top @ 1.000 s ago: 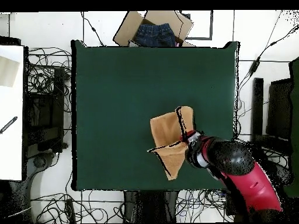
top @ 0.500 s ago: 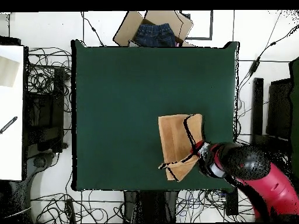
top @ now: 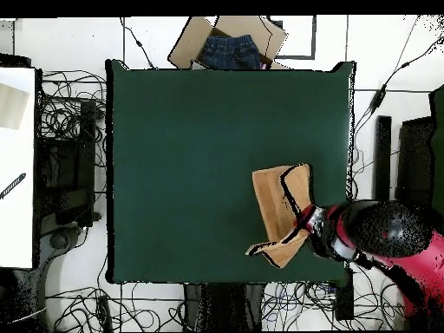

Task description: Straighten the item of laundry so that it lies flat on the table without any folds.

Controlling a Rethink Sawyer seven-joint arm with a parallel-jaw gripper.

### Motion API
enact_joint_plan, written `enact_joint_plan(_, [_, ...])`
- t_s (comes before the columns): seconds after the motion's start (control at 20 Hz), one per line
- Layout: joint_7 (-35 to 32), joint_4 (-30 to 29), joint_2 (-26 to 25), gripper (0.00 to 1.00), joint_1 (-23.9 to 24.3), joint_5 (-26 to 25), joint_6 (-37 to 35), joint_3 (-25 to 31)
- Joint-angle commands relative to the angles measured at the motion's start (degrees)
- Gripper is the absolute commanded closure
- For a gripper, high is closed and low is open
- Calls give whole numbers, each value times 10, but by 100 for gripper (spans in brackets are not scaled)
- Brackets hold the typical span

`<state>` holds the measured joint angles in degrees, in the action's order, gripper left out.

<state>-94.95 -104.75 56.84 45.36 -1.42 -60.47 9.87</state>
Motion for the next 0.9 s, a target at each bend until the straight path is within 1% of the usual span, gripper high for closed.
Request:
enact_joint_plan(0.05, [117,115,2,100,0,-63,-116,70])
enact_joint_plan(0.25, [116,149,-8,100,3,-78,-143,84])
enact_joint_plan(0.45, [117,159,-14,100,10,-80,-152,94])
enact_joint_plan(0.8, [121,149,-19,100,25,-78,-133,104])
enact_joint_plan(0.9, [123,135,-19,100,29,-75,-116,107])
